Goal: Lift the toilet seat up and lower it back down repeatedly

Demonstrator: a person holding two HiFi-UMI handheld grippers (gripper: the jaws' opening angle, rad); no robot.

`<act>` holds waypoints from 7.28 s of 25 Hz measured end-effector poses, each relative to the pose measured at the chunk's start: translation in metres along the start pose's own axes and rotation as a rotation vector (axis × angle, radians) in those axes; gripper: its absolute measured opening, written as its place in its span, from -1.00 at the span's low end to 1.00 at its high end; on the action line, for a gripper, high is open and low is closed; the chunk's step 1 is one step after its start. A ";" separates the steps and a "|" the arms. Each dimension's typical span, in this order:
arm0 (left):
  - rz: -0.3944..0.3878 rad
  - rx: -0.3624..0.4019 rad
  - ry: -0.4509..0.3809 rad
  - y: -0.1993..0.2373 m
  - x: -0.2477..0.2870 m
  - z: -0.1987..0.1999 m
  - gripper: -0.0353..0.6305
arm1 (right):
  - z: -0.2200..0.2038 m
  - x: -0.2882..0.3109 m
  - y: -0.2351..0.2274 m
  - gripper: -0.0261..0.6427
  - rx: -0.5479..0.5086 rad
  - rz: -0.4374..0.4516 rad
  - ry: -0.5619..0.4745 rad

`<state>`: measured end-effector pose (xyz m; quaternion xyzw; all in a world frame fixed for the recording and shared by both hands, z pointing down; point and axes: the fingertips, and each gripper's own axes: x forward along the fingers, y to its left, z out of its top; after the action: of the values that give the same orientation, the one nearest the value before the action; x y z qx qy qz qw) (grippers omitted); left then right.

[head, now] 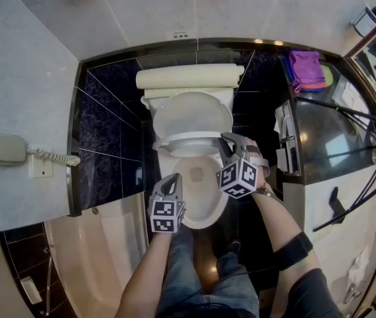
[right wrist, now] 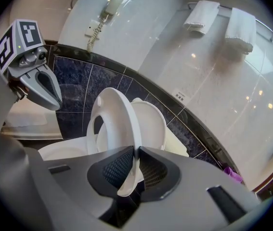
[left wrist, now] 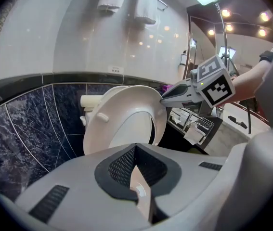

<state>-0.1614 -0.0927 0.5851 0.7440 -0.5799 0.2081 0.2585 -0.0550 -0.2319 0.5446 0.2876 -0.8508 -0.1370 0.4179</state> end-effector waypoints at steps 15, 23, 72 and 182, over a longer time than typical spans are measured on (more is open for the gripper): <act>0.055 -0.034 -0.005 -0.024 -0.015 -0.048 -0.90 | -0.038 -0.068 0.098 -0.73 -0.061 0.060 -0.040; 0.058 -0.077 -0.003 -0.040 -0.027 -0.084 -0.90 | -0.075 -0.097 0.168 -0.71 -0.130 0.128 -0.019; 0.004 0.096 0.368 -0.082 0.037 -0.456 -0.90 | -0.273 -0.042 0.281 -0.87 0.289 0.133 0.102; 0.053 0.173 -0.128 -0.060 -0.109 -0.135 -0.90 | -0.354 -0.026 0.353 -0.22 1.580 0.332 0.257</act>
<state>-0.1312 0.0863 0.6155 0.7596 -0.5947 0.2162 0.1500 0.1049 0.0681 0.9126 0.3809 -0.6733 0.6010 0.2009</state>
